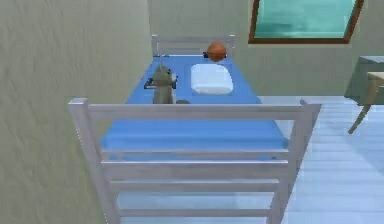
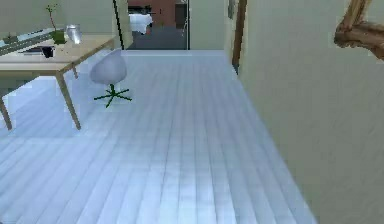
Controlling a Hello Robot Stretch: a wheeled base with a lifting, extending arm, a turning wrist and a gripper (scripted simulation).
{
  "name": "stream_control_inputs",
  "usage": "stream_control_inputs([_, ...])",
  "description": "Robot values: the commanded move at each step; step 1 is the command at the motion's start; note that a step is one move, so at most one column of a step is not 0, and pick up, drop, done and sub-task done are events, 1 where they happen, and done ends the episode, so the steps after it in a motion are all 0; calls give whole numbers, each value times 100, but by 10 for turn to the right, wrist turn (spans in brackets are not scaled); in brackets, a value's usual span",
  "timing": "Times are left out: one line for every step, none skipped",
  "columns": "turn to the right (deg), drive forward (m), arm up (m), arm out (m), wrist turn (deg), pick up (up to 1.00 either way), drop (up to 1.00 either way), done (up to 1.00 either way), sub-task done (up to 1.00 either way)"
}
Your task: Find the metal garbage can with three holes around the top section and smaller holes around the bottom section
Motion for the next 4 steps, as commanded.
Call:
stream_control_inputs([450,0,0,0,0,0,0,0,0])
stream_control_inputs([450,0,0,0,0,0,0,0,0])
stream_control_inputs([60,0,0,0,0,0,0,0,0])
stream_control_inputs([0,100,0,0,0,0,0,0,0])
